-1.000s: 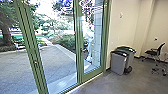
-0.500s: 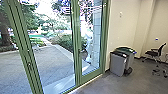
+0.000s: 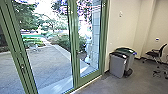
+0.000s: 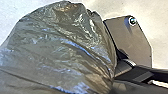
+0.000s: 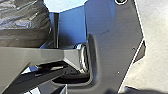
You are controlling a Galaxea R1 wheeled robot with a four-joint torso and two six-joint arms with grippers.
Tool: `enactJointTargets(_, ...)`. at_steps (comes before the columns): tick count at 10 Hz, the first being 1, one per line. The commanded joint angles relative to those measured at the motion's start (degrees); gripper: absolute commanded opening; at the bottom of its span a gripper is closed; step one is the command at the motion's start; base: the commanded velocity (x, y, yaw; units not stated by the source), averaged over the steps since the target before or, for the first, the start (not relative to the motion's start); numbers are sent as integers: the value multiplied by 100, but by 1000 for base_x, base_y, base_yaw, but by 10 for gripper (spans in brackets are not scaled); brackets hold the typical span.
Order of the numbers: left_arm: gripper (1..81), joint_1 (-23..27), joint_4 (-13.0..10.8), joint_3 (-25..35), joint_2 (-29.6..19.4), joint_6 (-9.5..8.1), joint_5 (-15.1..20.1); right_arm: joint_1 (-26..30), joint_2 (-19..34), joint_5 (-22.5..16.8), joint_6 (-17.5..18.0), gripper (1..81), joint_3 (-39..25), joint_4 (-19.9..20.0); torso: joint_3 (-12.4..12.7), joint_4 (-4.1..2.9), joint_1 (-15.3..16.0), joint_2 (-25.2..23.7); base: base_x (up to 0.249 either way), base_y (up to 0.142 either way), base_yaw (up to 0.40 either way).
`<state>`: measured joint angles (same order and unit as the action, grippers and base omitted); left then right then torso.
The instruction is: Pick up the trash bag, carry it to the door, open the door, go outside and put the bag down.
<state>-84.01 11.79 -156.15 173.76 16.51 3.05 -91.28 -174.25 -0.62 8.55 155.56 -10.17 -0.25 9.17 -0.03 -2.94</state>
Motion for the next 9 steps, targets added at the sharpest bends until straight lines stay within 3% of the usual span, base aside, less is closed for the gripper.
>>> enactJointTargets(1,10,380,-45,5,1,37,319,273,-24,-289,-11,811,-10,-38,0,0,3,0,133,-110,0)
enactJointTargets(9,10,380,-45,5,18,37,319,264,-24,-281,-11,811,-1,-29,0,0,3,0,133,-92,0)
